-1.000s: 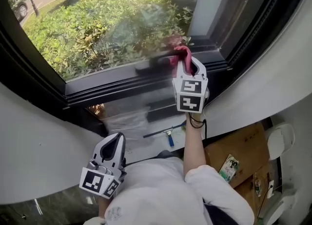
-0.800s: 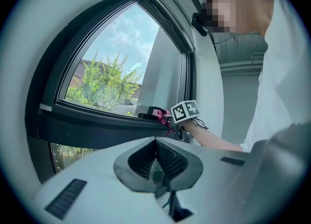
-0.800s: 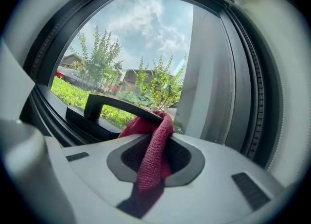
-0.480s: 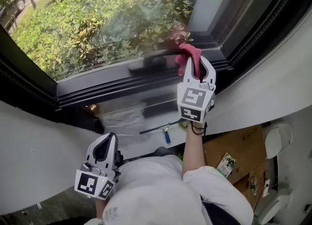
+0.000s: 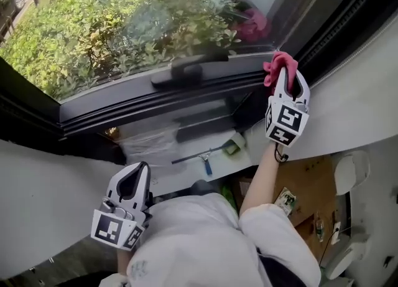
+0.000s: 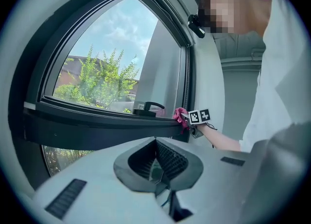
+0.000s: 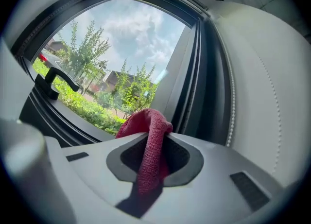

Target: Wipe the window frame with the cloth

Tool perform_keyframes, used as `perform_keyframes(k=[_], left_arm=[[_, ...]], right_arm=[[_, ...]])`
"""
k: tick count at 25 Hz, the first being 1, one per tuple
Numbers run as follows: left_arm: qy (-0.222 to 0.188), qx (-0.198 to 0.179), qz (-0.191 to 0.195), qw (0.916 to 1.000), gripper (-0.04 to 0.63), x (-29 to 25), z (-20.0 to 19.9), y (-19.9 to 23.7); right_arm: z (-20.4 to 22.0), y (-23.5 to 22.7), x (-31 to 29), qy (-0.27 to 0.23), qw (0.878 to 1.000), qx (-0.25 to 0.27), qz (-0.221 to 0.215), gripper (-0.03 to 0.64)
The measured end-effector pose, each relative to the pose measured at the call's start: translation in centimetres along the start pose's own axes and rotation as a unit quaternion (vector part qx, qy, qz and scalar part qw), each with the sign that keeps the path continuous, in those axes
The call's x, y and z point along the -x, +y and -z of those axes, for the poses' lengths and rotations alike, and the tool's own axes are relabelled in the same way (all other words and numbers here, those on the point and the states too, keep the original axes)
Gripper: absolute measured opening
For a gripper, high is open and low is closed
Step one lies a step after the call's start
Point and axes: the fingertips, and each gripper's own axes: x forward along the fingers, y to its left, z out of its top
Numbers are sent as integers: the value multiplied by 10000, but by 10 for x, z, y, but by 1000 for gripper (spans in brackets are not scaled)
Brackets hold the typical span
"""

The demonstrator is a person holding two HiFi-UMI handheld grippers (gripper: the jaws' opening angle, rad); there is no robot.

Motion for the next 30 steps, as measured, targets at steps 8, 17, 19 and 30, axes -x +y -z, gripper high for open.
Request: perform_keyframes(k=[8,17,19,30], left_arm=[[68,8,35,10000,9,-5,3,-7],[114,47,19,9999,9,1,7,-14],[120,67,-18,9999,9,5,10,-13],[77,92,-29,9999,9,9,10,-8]], right_arm=[[19,1,-18,-203,9992,-108,-322,71],[21,0,-16,-406,9980,-346,-348,69],[21,0,-15,-432,9979,-368,-326,69],[23,-1,-14,-443,9975,-467,-289,69]])
